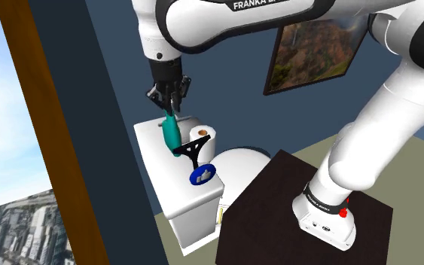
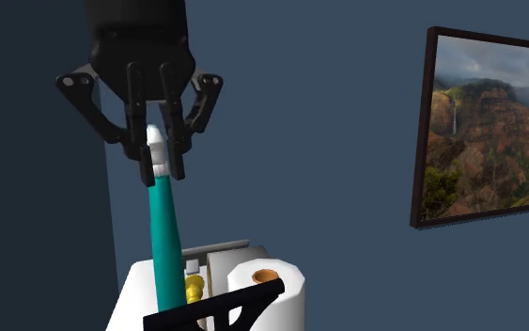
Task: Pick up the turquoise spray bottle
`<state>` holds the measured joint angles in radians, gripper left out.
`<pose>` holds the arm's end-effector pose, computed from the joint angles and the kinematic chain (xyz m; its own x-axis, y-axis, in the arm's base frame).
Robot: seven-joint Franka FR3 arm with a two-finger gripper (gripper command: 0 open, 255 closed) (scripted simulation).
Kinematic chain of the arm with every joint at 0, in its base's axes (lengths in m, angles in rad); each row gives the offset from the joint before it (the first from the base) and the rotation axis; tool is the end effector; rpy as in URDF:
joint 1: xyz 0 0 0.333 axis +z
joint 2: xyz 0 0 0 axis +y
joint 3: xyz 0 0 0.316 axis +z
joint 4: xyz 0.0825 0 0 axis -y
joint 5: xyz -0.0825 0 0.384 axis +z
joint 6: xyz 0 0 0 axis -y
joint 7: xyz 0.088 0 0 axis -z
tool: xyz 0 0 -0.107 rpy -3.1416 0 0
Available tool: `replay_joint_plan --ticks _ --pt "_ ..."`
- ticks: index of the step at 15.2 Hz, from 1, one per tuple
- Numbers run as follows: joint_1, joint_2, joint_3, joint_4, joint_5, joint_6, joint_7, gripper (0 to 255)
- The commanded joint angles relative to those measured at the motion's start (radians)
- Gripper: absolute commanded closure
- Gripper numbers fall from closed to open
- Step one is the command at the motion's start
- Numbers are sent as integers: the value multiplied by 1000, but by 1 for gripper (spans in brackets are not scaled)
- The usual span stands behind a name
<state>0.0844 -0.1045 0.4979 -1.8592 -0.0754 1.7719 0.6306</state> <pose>0.4446 0.2966 0.5549 0.9966 -0.0318 0.0754 -0.0391 -0.9944 0.0978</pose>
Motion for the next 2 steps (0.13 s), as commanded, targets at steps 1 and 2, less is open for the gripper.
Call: replay_joint_plan --ticks 1,2 --pt "-1 -1 -1 15 1 -16 -3 255" --pt "-1 -1 -1 16 0 -16 -3 255"
